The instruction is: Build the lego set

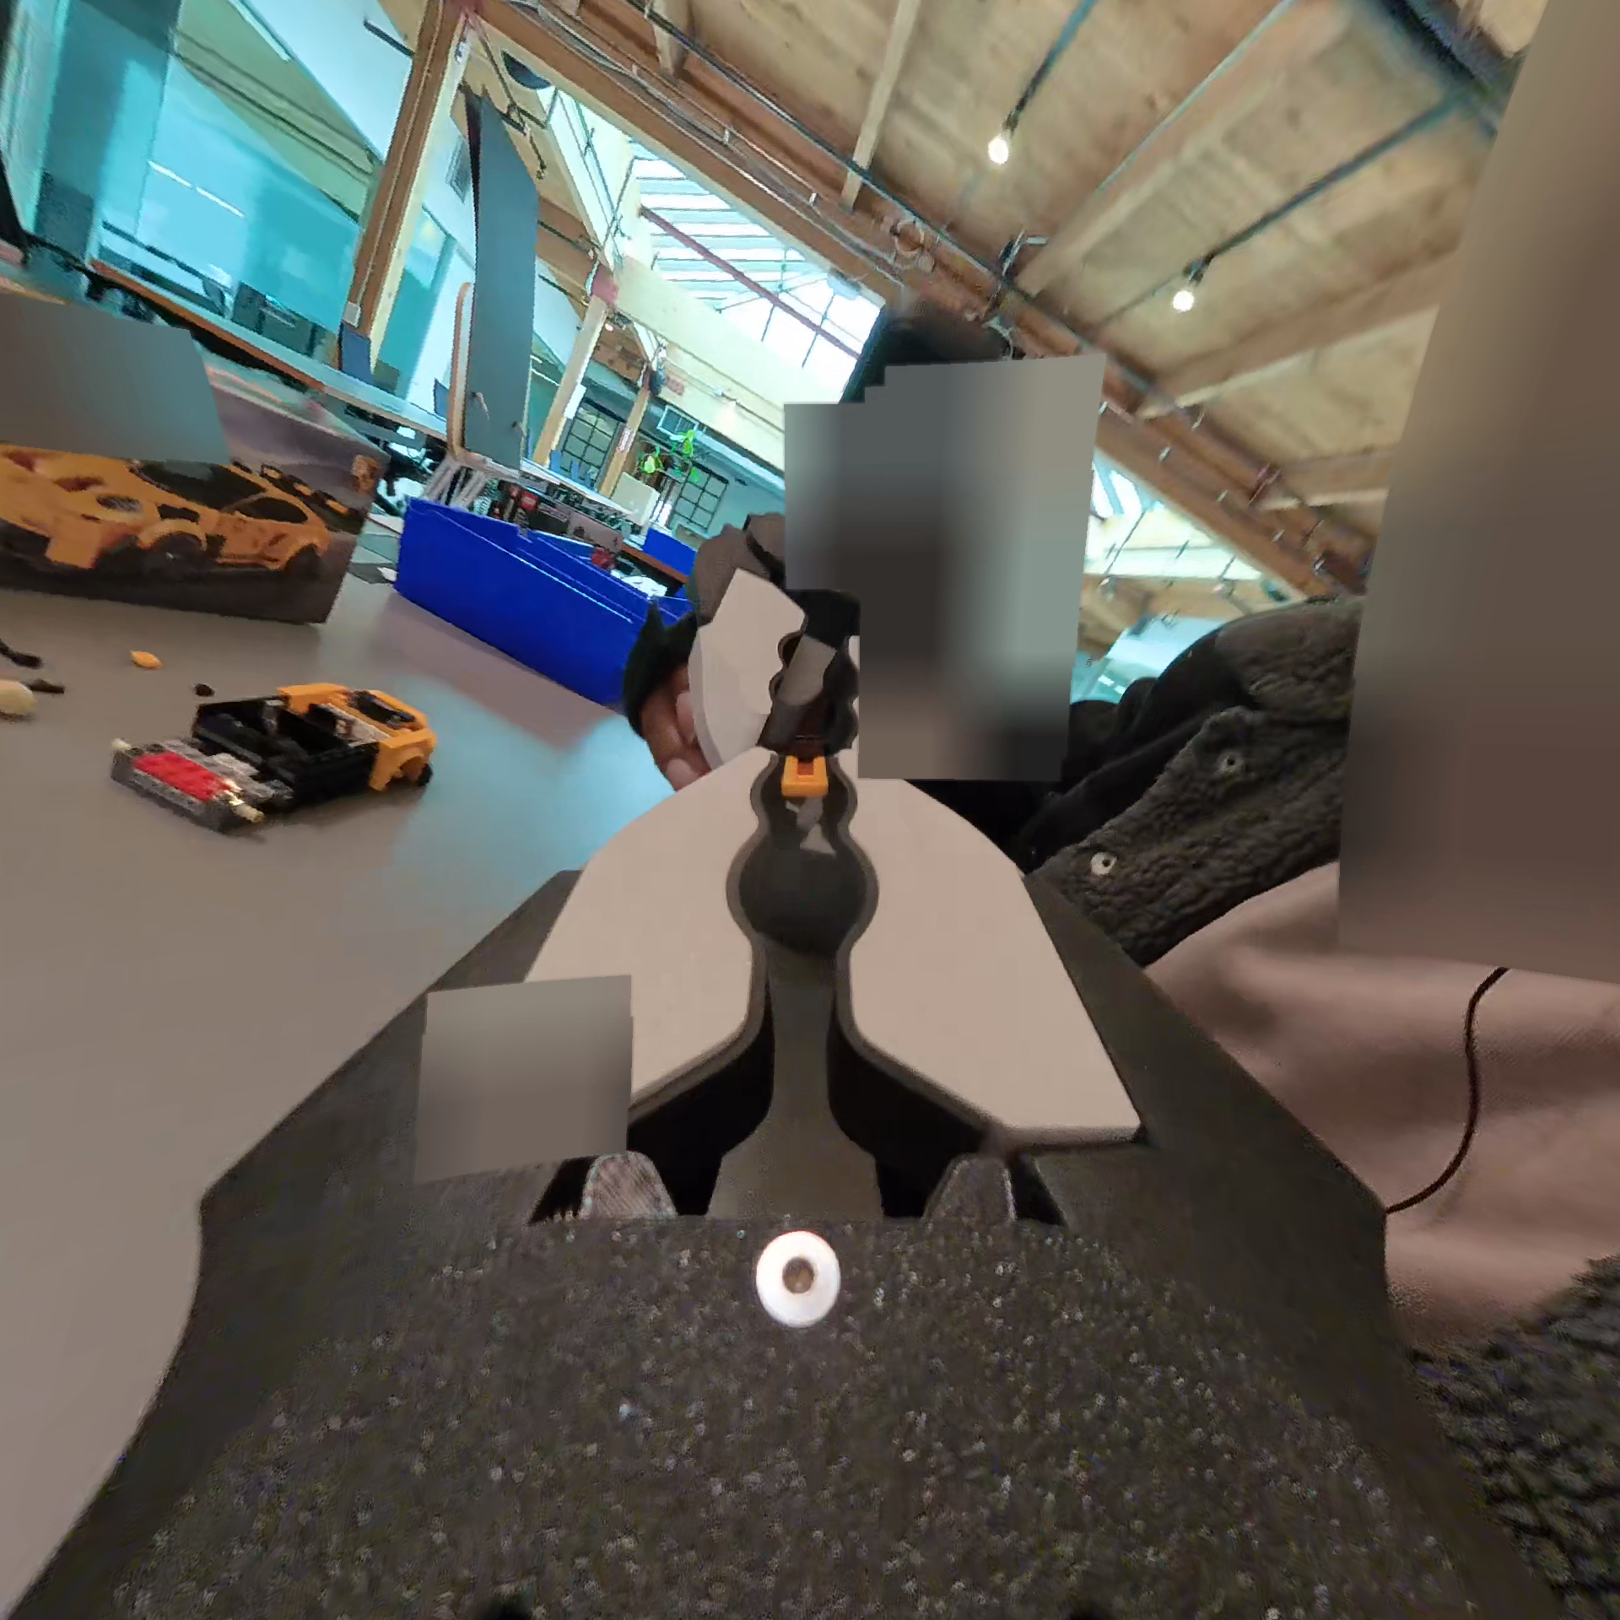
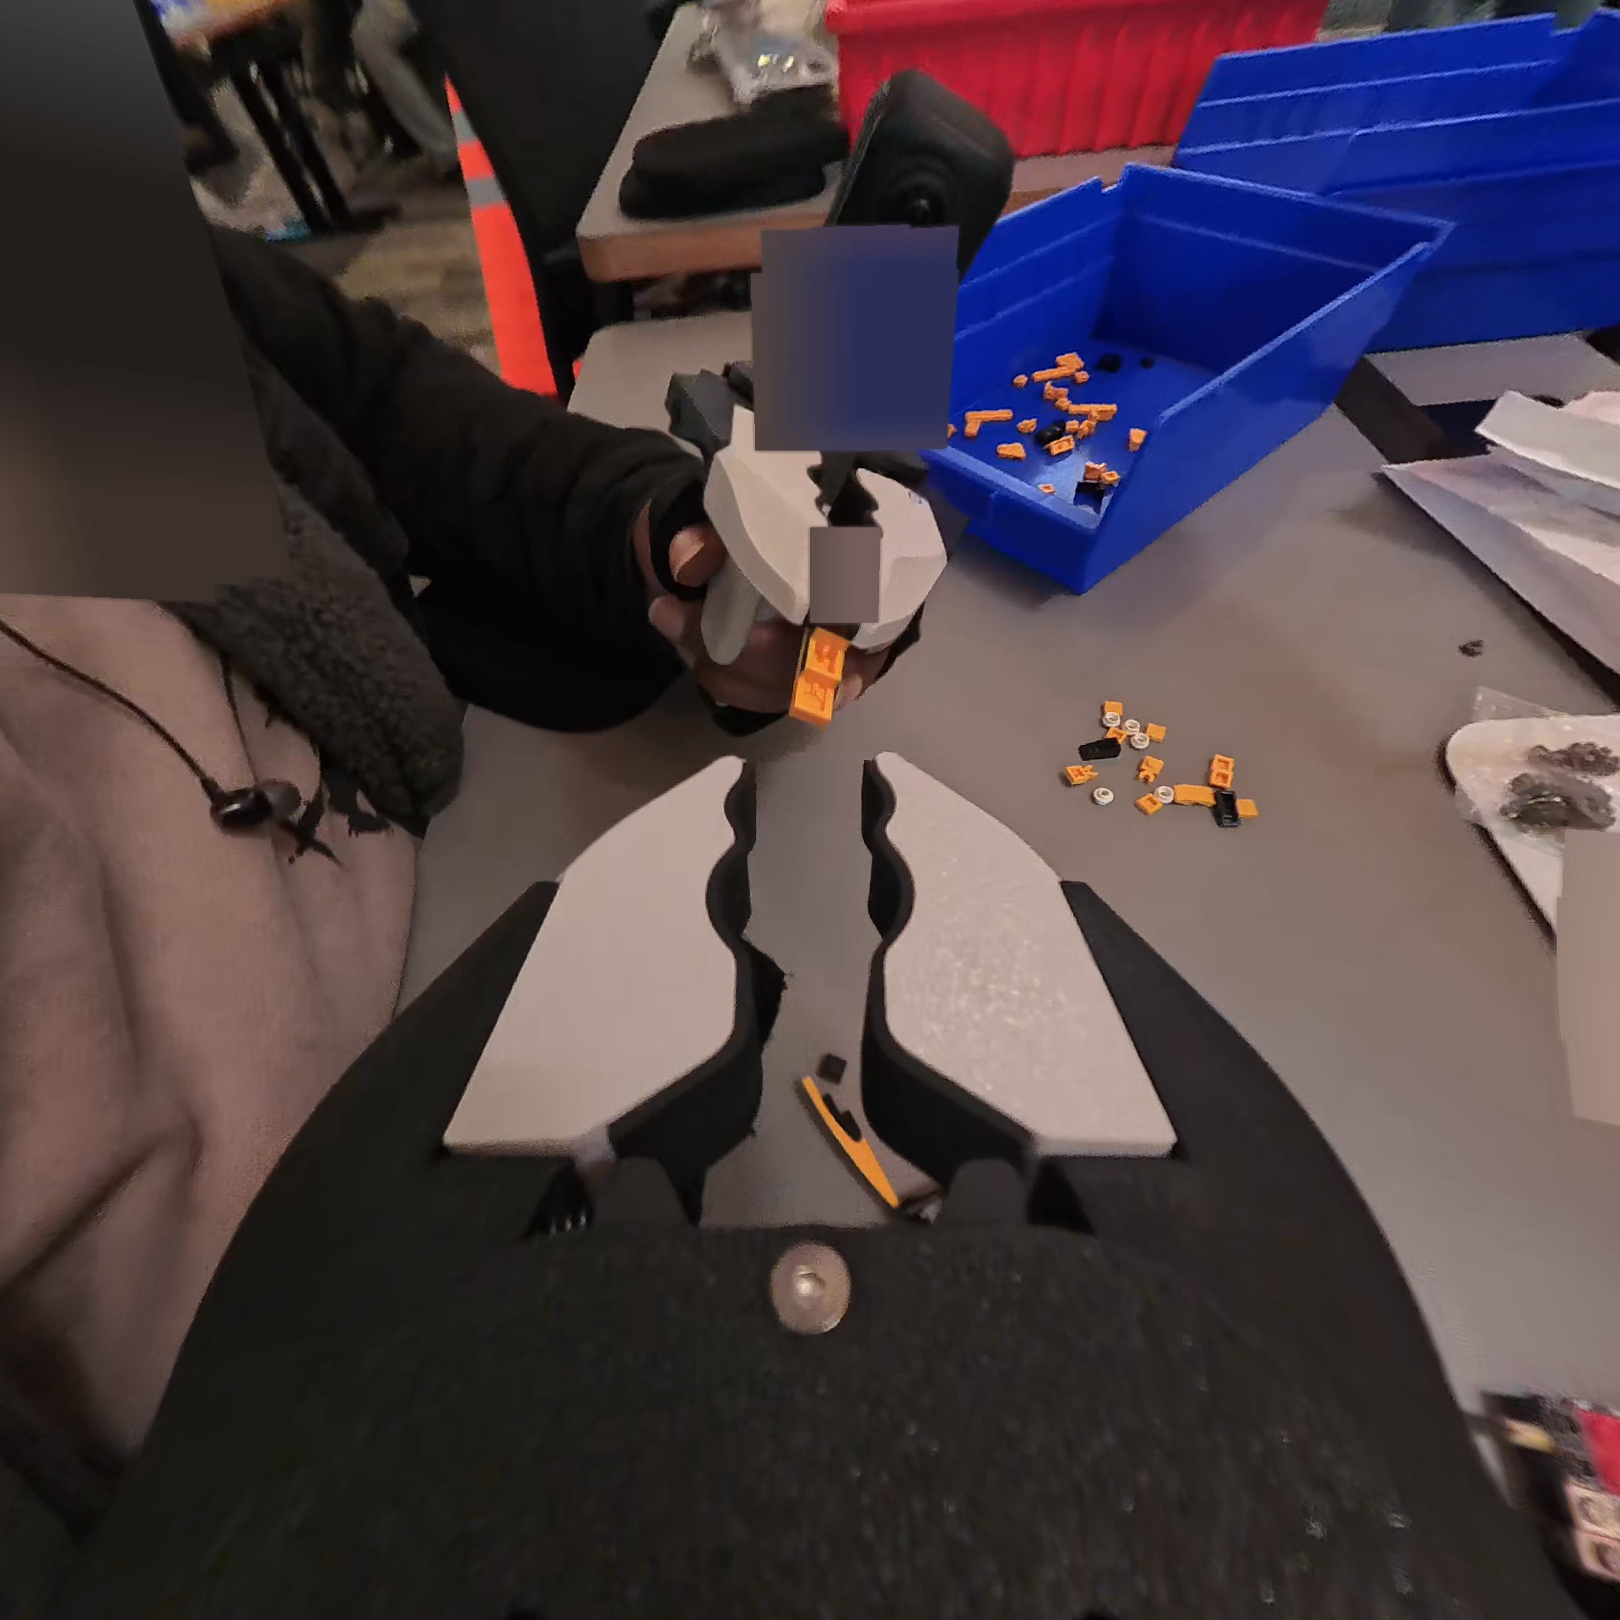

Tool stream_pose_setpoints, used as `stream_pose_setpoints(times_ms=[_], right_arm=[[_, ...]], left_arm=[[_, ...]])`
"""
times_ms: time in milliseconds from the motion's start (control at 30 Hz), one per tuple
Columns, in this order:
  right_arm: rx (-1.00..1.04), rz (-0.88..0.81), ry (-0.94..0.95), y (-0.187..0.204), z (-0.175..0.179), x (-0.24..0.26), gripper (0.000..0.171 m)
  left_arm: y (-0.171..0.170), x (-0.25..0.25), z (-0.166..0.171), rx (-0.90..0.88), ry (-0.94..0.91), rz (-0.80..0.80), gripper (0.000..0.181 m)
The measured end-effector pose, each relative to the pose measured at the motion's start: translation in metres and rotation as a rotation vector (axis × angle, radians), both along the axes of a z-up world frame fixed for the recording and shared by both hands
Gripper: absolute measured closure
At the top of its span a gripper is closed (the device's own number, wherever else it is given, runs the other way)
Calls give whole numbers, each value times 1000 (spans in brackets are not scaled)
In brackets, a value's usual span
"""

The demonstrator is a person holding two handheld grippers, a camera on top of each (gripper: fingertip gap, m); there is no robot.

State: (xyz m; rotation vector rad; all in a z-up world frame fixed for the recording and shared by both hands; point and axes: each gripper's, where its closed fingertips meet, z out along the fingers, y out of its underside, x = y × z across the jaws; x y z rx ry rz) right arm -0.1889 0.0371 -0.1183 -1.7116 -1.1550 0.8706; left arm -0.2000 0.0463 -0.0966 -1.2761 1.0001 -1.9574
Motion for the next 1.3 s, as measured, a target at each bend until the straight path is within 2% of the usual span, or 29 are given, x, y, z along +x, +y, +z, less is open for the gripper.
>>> stream_pose_setpoints(times_ms=[167, 333, 400, 567, 633, 733, 833, 933, 1167, 1300], right_arm=[[-38, -36, 78, 4, -1, -4, 150], [-75, -43, 104, 8, 2, -7, 151], [-96, -44, 103, 9, 2, -8, 158], [-120, -55, 32, 13, -8, 1, 163], [-103, -64, -74, 22, -18, 20, 163], [-10, -131, -344, 58, -62, 59, 163], [-58, -119, -394, 84, -101, 65, 163], [-62, -91, -440, 99, -123, 66, 162], [-83, -86, -492, 108, -144, 73, 158], [-36, -124, -395, 103, -119, 76, 150]], left_arm=[[6, 1, -3, -104, 7, -21, 173], [5, 4, -8, -72, 37, -12, 173], [4, 6, -11, -48, 56, -1, 173], [6, 10, -21, 6, 115, 28, 173], [19, 10, -31, 71, 173, 114, 172], [37, 4, -38, 143, 225, 207, 175], [45, 4, -45, 181, 263, 262, 179], [49, 3, -51, 222, 292, 312, 181], [59, 0, -52, 250, 293, 378, 181], [60, 0, -55, 269, 306, 393, 181]])
